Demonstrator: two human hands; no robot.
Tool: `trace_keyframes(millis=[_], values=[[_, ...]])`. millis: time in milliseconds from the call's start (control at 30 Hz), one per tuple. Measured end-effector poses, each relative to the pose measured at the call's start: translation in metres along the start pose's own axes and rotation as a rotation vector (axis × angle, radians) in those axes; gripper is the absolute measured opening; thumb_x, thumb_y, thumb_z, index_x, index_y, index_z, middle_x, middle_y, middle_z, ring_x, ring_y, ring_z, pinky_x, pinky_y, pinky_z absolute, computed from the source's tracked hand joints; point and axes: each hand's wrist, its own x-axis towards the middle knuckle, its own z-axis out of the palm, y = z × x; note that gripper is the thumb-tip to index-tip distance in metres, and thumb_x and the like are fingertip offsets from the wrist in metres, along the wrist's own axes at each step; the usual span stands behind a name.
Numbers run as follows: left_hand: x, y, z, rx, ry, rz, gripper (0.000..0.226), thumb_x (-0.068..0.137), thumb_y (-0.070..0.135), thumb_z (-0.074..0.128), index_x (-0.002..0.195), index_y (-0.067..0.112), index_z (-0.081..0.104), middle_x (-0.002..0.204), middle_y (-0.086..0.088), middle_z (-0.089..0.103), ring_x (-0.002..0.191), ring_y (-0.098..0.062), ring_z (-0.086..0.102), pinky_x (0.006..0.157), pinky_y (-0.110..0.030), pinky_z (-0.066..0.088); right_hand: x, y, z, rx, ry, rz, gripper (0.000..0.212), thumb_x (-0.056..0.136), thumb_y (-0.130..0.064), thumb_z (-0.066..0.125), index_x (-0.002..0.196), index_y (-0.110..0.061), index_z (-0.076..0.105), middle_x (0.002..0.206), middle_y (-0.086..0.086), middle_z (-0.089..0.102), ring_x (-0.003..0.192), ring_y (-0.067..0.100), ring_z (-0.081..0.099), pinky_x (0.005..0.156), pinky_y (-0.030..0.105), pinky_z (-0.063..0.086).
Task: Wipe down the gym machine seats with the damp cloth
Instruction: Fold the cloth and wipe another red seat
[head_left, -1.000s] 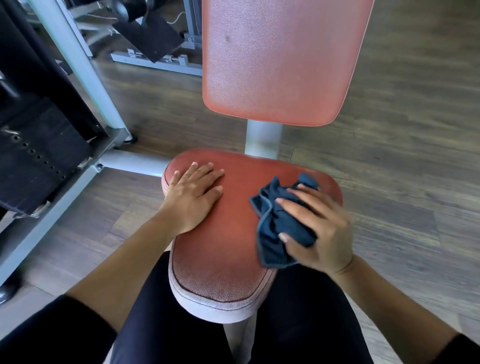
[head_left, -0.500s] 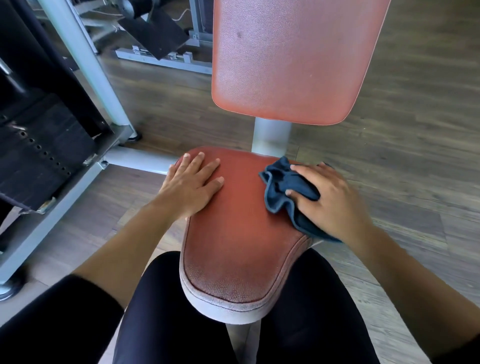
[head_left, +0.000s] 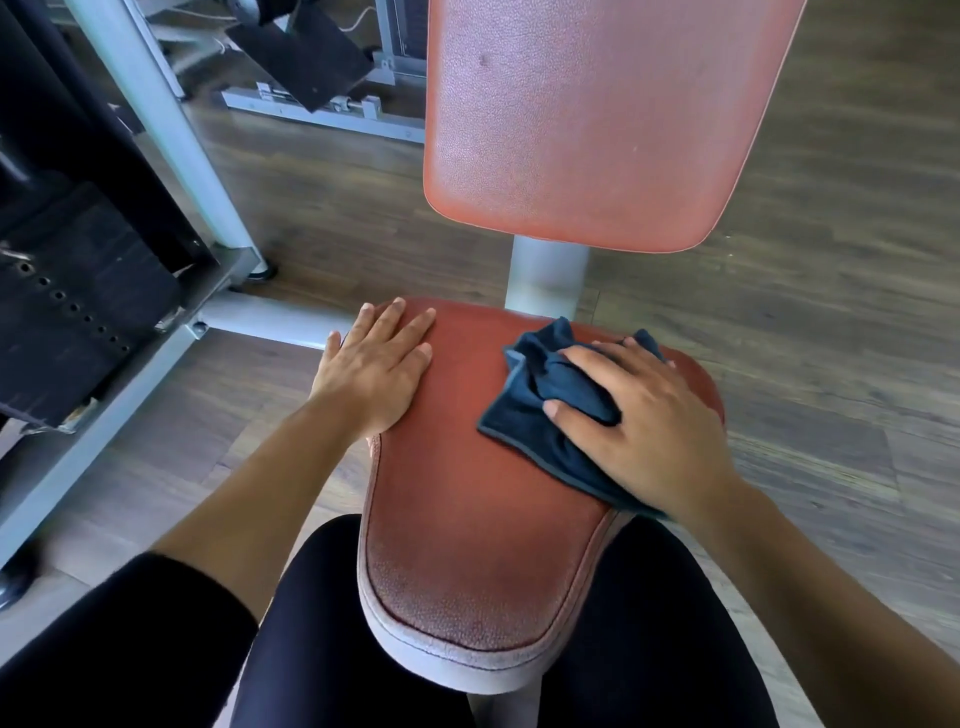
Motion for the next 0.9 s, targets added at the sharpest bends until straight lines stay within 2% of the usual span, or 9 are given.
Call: trace_keyframes(millis=[100, 167, 300, 400, 500, 567, 700, 900], values=[[0.000, 0.001, 0.000, -0.007, 0.016, -0.004, 0.048, 0.101, 0.041, 0.022, 0.148, 0.045, 0.011, 0.159, 0.012, 0.001, 0.146, -0.013, -0.007, 0.118, -0.044, -0.002, 0.022, 0.007, 0.004, -0.047, 0.033, 0.105, 0.052, 0.080, -0.063, 0.050, 0.122, -0.033, 0.058, 0.123, -0.007, 0.061, 0.119, 0.021, 0.051, 0.100, 0.046, 0.040], [0.000, 0.001, 0.000, -0.012, 0.023, -0.003, 0.048, 0.101, 0.041, 0.023, 0.147, 0.045, 0.012, 0.159, 0.011, 0.002, 0.146, -0.013, -0.007, 0.118, -0.044, -0.002, 0.044, 0.002, 0.012, -0.074, -0.029, 0.166, 0.049, 0.083, -0.060, 0.051, 0.124, -0.034, 0.056, 0.125, -0.005, 0.059, 0.119, 0.024, 0.050, 0.099, 0.047, 0.039], [-0.001, 0.001, 0.001, -0.035, 0.037, 0.004, 0.048, 0.101, 0.041, 0.025, 0.147, 0.045, 0.014, 0.159, 0.011, 0.004, 0.146, -0.013, -0.005, 0.118, -0.044, -0.002, 0.058, -0.017, 0.025, -0.063, -0.130, 0.080, 0.046, 0.087, -0.055, 0.047, 0.129, -0.035, 0.051, 0.131, -0.006, 0.053, 0.124, 0.025, 0.044, 0.106, 0.048, 0.029], [-0.001, -0.001, 0.001, -0.048, 0.048, 0.015, 0.048, 0.100, 0.040, 0.026, 0.147, 0.045, 0.015, 0.159, 0.012, 0.004, 0.146, -0.013, -0.004, 0.118, -0.044, -0.002, 0.033, -0.023, 0.018, -0.003, -0.090, -0.007, 0.050, 0.086, -0.057, 0.043, 0.130, -0.035, 0.051, 0.133, -0.009, 0.051, 0.128, 0.021, 0.042, 0.106, 0.046, 0.033], [-0.001, -0.003, 0.002, -0.058, 0.051, 0.018, 0.049, 0.100, 0.040, 0.026, 0.148, 0.043, 0.014, 0.159, 0.013, 0.004, 0.146, -0.012, -0.005, 0.118, -0.042, -0.003, 0.013, -0.013, 0.010, 0.025, -0.049, 0.011, 0.055, 0.082, -0.061, 0.038, 0.128, -0.034, 0.052, 0.132, -0.011, 0.052, 0.130, 0.019, 0.041, 0.105, 0.048, 0.035], [-0.001, -0.003, 0.003, -0.068, 0.053, 0.007, 0.051, 0.100, 0.040, 0.026, 0.149, 0.039, 0.012, 0.159, 0.013, 0.003, 0.146, -0.010, -0.006, 0.118, -0.040, -0.003, 0.017, -0.005, 0.009, -0.018, -0.036, 0.066, 0.056, 0.082, -0.062, 0.042, 0.128, -0.032, 0.052, 0.130, -0.008, 0.055, 0.128, 0.021, 0.043, 0.105, 0.050, 0.034], [-0.001, -0.001, 0.003, -0.084, 0.071, -0.026, 0.059, 0.100, 0.040, 0.027, 0.152, 0.028, 0.001, 0.159, 0.010, 0.001, 0.146, -0.008, -0.007, 0.118, -0.037, -0.004, 0.054, -0.007, 0.015, -0.102, -0.080, 0.161, 0.045, 0.086, -0.055, 0.050, 0.125, -0.031, 0.053, 0.122, 0.000, 0.060, 0.116, 0.027, 0.050, 0.098, 0.044, 0.040], [0.001, 0.000, 0.003, -0.074, 0.059, -0.052, 0.059, 0.100, 0.039, 0.025, 0.152, 0.019, 0.004, 0.160, 0.005, -0.003, 0.146, -0.010, -0.008, 0.118, -0.035, -0.005, 0.099, -0.033, 0.040, -0.073, -0.231, 0.048, 0.043, 0.090, -0.052, 0.046, 0.130, -0.037, 0.047, 0.132, -0.004, 0.053, 0.120, 0.027, 0.048, 0.095, 0.037, 0.037]])
